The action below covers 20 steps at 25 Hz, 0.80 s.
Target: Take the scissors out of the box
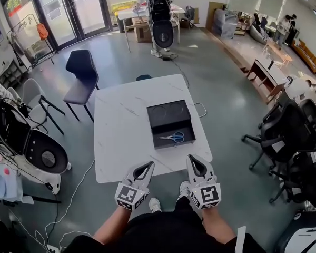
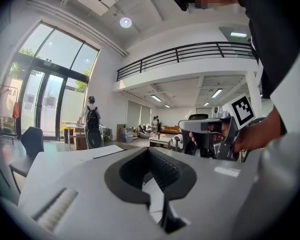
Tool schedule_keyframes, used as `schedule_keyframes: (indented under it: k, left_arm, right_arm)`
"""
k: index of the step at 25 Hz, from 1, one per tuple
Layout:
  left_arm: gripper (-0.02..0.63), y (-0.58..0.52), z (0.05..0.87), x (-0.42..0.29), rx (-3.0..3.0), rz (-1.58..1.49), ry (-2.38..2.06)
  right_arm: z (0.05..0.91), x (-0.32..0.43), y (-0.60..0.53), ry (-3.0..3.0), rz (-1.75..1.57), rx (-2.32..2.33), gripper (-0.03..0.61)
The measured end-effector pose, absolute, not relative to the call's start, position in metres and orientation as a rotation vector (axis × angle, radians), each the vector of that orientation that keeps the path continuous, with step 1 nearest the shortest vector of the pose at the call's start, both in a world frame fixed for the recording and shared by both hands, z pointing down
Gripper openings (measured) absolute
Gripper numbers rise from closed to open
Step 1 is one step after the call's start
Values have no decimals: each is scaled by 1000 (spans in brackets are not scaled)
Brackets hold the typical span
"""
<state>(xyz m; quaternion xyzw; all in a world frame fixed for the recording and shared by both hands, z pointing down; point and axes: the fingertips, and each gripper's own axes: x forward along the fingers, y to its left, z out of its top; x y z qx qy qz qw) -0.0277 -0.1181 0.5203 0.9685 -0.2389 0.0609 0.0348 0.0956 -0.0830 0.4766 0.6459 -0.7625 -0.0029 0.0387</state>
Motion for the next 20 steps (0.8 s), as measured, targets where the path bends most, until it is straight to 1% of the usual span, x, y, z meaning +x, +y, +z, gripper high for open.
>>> schedule_keyframes:
  k: [13,20]
  left_arm:
    - [9,-167,510,39,2924,157,-947]
    - [9,-184,513,57,2896,195,-1028]
  right_arm:
    - [476,147,-143,-2522,-37,1740,8]
    - [487,164,-167,-2579,-15,1640,8]
